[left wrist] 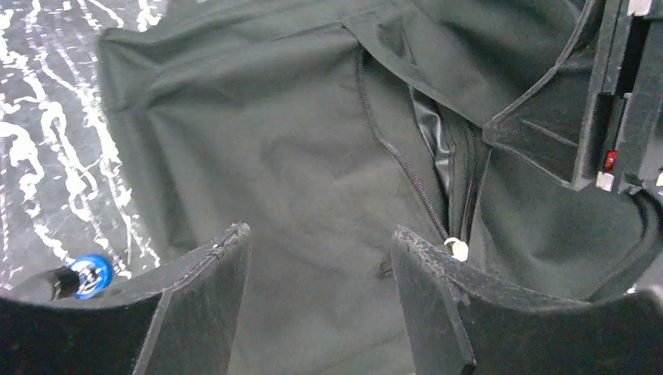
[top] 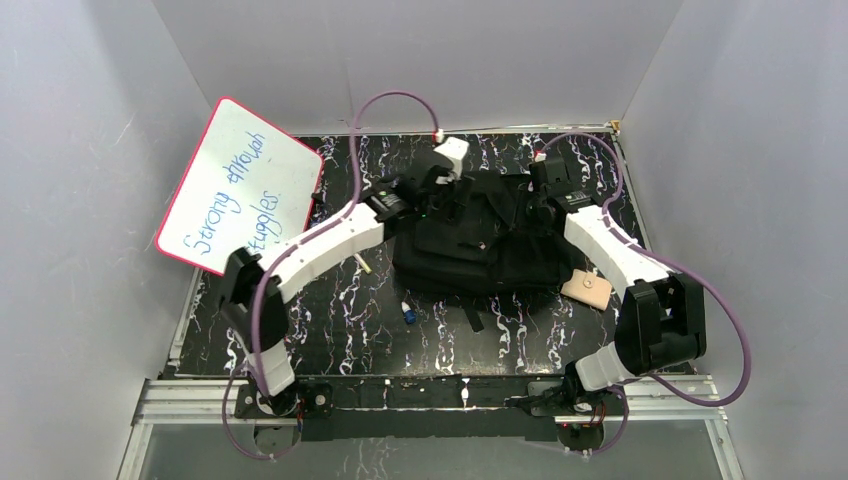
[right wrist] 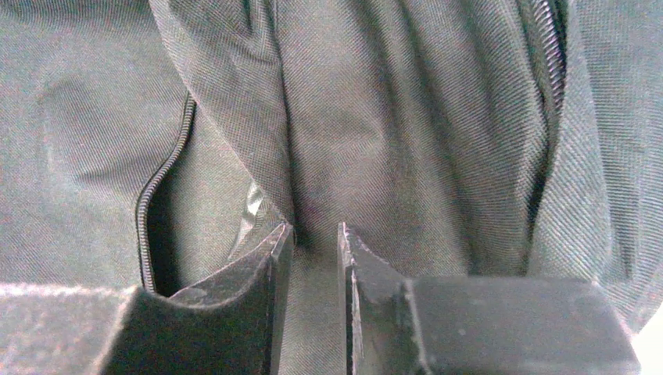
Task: Pack the student bag
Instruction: Unzip the student bag at the center of the board.
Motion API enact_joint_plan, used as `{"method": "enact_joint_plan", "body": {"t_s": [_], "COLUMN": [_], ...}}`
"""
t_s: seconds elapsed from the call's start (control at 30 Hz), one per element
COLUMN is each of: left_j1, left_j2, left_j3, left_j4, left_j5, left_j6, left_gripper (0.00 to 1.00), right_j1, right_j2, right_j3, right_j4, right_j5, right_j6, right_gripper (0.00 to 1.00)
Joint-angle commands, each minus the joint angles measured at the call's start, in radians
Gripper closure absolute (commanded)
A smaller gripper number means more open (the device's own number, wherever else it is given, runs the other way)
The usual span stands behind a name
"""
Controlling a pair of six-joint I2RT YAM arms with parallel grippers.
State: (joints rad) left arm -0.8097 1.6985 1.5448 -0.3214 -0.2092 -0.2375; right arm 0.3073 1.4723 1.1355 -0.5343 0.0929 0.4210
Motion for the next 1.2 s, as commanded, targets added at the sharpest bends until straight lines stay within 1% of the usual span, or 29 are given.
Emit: {"method": "enact_joint_plan", "body": {"t_s": [0.0,0.1,0.27,0.53,0.73,0.8,0.93,1.0,1.03,1.1,1.17], "left_j1": [-0.059,-0.112,-0.164,-0.202,-0.209,-0.209,-0.209,-0.209,-0.209,-0.209,-0.210], "left_j2": [0.113,0.206,0.323,0.408,0.477,0.492,0.516,0.524,0.525,0.522,0.513], "left_j3": [0.120,0.215,0.347,0.408,0.443,0.452,0.478,0.494,0.500,0.509,0.519], "left_j4": [-0.051,-0.091,-0.172,-0.219,-0.248,-0.246,-0.245,-0.246,-0.246,-0.245,-0.240], "left_j5": [-0.048,-0.111,-0.202,-0.308,-0.454,-0.481,-0.492,-0.498,-0.503,-0.519,-0.529], "left_j6": [0.069,0.103,0.143,0.199,0.233,0.262,0.276,0.283,0.285,0.289,0.296], "left_gripper": [0.37,0.37,0.36,0.36,0.37,0.38,0.46,0.52,0.57,0.69,0.78], "right_j1": [-0.040,-0.057,-0.064,-0.073,-0.077,-0.078,-0.080,-0.081,-0.081,-0.081,-0.081], "right_j2": [-0.039,-0.046,-0.052,-0.054,-0.056,-0.058,-0.064,-0.068,-0.069,-0.072,-0.070], "right_j3": [-0.049,-0.077,-0.089,-0.101,-0.105,-0.107,-0.112,-0.115,-0.117,-0.120,-0.121], "right_j4": [0.063,0.087,0.098,0.107,0.108,0.109,0.109,0.109,0.109,0.110,0.113], "right_j5": [-0.085,-0.149,-0.168,-0.178,-0.185,-0.184,-0.186,-0.185,-0.182,-0.182,-0.186], "right_j6": [0.008,0.014,0.016,0.014,0.013,0.013,0.013,0.015,0.015,0.015,0.015], "right_gripper": [0.66,0.68,0.68,0.69,0.69,0.69,0.69,0.69,0.69,0.69,0.69]}}
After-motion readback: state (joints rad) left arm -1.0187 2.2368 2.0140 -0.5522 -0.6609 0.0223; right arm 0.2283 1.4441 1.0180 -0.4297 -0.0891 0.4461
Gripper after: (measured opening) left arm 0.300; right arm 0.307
